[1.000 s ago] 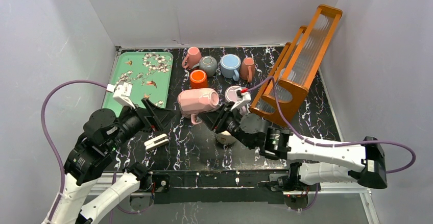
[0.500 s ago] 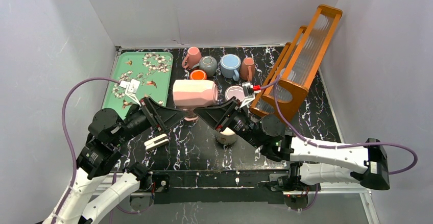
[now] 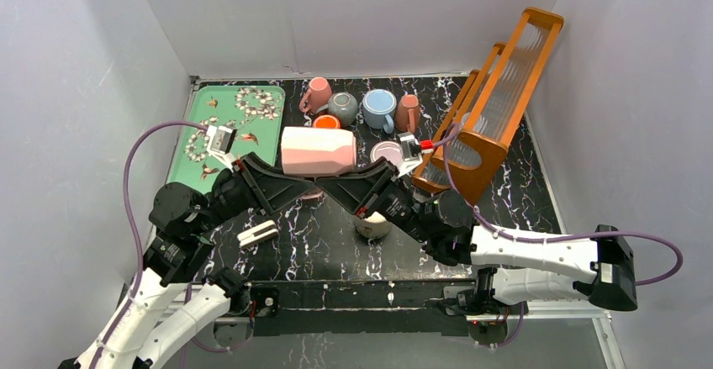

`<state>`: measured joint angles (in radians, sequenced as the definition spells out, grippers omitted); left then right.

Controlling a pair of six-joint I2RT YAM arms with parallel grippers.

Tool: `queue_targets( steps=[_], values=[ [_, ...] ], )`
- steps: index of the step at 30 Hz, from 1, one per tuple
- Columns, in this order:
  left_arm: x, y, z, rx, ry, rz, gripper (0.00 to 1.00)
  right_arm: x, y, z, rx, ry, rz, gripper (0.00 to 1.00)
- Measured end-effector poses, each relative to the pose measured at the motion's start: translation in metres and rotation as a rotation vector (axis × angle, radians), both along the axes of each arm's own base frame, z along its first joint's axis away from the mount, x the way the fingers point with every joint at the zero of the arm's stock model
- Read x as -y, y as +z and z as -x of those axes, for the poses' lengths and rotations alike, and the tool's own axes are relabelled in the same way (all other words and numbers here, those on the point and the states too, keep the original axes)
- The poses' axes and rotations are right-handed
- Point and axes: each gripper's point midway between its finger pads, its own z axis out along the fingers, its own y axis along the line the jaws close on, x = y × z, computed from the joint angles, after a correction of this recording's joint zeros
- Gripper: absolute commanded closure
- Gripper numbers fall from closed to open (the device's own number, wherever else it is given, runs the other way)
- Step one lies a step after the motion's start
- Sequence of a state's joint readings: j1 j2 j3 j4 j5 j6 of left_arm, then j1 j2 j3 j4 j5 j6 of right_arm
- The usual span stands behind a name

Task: Turn the mug right side up
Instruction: Turn over the cup at the center of the board.

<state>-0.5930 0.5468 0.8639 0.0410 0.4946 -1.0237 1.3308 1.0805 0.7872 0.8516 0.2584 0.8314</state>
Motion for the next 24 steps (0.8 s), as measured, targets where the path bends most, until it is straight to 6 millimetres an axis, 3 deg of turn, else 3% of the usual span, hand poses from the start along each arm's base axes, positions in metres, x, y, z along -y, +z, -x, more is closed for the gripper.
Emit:
queue_targets(
  steps=[15, 21, 24],
  values=[
    [0.008, 0.008, 0.005, 0.024, -0.071, 0.056, 0.52, 0.010, -0.001, 0.003, -0.038, 0.027, -0.071, 0.99],
    [0.013, -0.002, 0.003, 0.014, -0.093, 0.044, 0.48, 0.009, -0.005, 0.002, -0.046, 0.019, -0.053, 0.99],
    [0.016, -0.007, 0.002, -0.003, -0.107, 0.031, 0.51, 0.008, -0.010, 0.001, -0.051, 0.017, -0.031, 0.99]
  ],
)
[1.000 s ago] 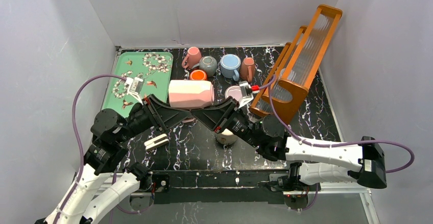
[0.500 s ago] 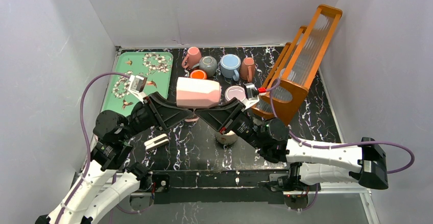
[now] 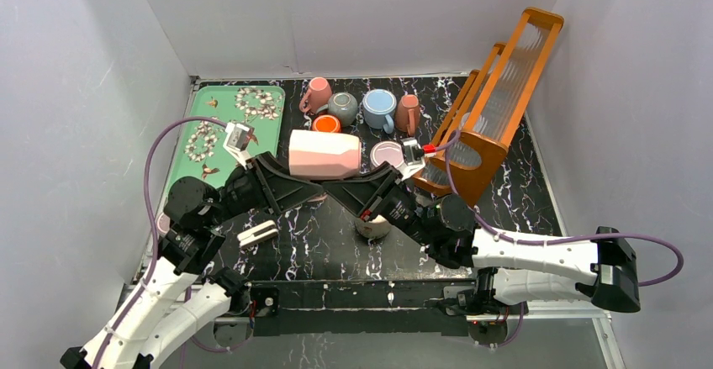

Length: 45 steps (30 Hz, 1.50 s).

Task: Turn the mug right side up
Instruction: Turn over the cup at the center of the board.

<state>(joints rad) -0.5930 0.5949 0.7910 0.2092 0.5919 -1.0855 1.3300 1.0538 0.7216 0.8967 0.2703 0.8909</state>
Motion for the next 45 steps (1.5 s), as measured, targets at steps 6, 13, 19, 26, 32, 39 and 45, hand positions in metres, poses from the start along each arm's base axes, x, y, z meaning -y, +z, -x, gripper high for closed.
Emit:
queue_targets(
  steps=[6, 13, 19, 26, 32, 39, 45],
  values=[
    [0.004, -0.004, 0.001, -0.007, -0.027, -0.016, 0.75, 0.000, -0.002, -0.004, -0.009, -0.017, 0.006, 0.99],
    [0.004, -0.004, 0.006, 0.012, -0.047, -0.026, 0.95, 0.004, -0.001, -0.003, -0.007, -0.020, 0.014, 0.99],
    [0.003, -0.008, 0.007, 0.025, -0.042, -0.058, 1.00, 0.003, -0.006, -0.002, -0.007, -0.019, 0.040, 0.93],
    [0.000, -0.014, 0.004, 0.040, -0.008, -0.115, 1.00, 0.002, -0.012, -0.003, -0.009, -0.025, 0.079, 0.56],
    [-0.009, -0.033, -0.012, 0.031, 0.114, -0.205, 1.00, 0.007, -0.031, -0.007, -0.018, -0.057, 0.170, 0.33],
    [-0.030, -0.069, -0.052, -0.002, 0.346, -0.370, 1.00, 0.029, -0.027, -0.007, -0.016, -0.087, 0.194, 0.01],
    [-0.063, -0.093, -0.090, -0.007, 0.584, -0.566, 1.00, 0.025, -0.081, -0.009, -0.021, -0.097, 0.439, 0.01]
  ],
)
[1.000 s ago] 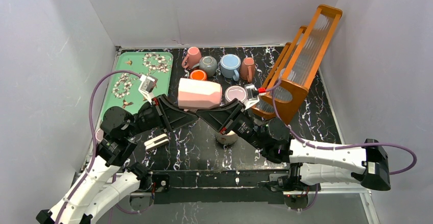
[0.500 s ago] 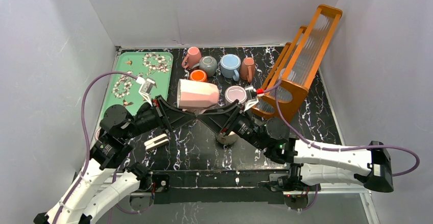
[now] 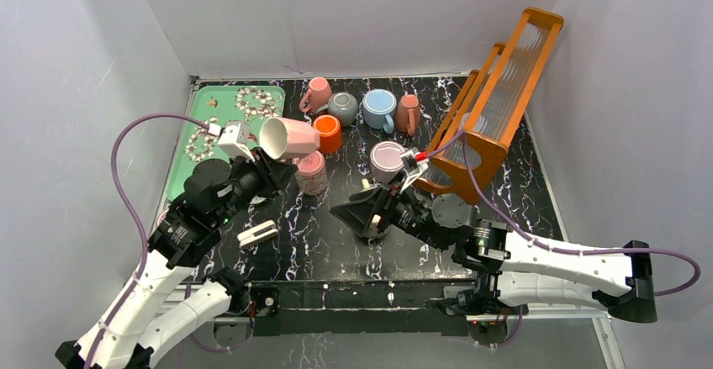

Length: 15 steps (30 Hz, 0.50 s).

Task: Turn the mug right side up
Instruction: Turn over the cup at the center of the board.

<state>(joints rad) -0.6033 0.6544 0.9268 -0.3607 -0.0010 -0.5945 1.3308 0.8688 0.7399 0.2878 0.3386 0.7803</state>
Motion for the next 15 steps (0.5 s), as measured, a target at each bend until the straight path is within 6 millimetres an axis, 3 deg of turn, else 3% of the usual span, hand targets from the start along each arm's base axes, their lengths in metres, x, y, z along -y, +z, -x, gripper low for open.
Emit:
queue_targets(
  steps=[3, 4, 9, 15],
  values=[
    [-0.023, -0.007, -0.017, 0.006, 0.128, -0.114, 1.00, 0.002, -0.022, 0.000, -0.006, 0.000, 0.108, 0.01],
    [-0.046, -0.009, -0.037, 0.008, 0.258, -0.256, 1.00, 0.006, -0.036, 0.000, -0.003, 0.001, 0.196, 0.01],
    [-0.069, -0.018, -0.069, -0.006, 0.397, -0.479, 1.00, 0.009, -0.052, 0.001, 0.008, 0.009, 0.310, 0.01],
    [-0.076, -0.042, -0.117, -0.055, 0.475, -0.724, 1.00, 0.014, -0.077, 0.001, 0.025, 0.023, 0.463, 0.01]
  ],
)
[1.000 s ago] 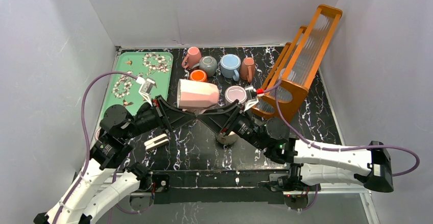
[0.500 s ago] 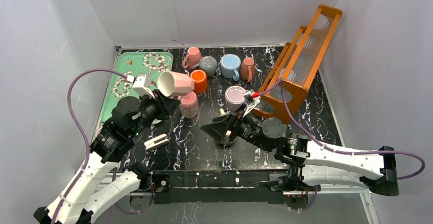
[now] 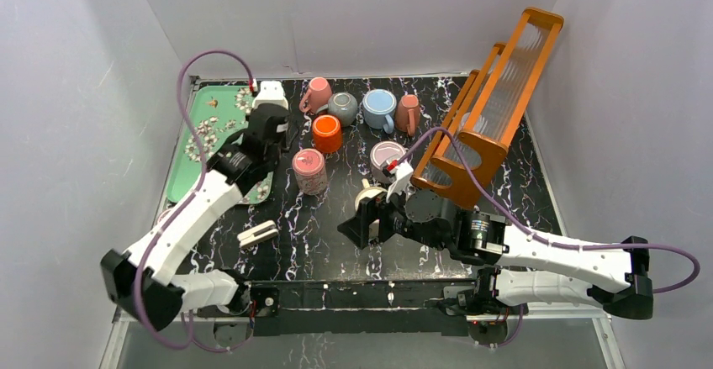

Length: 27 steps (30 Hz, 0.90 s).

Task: Turn the mug right side up
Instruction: Turn over the cup at the center of the board, then place the cup on the tray.

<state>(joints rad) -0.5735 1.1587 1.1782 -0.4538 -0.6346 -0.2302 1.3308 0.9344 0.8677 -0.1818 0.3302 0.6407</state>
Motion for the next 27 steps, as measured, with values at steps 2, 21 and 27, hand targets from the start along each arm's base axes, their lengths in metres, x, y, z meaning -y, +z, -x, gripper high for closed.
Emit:
queue_targets(
  steps=[2, 21, 27],
  values=[
    [-0.002, -0.010, -0.015, -0.035, 0.013, -0.019, 1.00, 0.004, -0.007, 0.000, 0.006, 0.004, 0.035, 0.01],
    [-0.094, -0.114, -0.187, -0.214, 0.188, 0.162, 1.00, 0.019, -0.003, -0.010, 0.104, -0.022, 0.082, 0.01],
    [-0.093, -0.135, -0.211, -0.231, 0.163, 0.170, 1.00, 0.015, -0.007, -0.013, 0.121, -0.023, 0.102, 0.01]
  ],
)
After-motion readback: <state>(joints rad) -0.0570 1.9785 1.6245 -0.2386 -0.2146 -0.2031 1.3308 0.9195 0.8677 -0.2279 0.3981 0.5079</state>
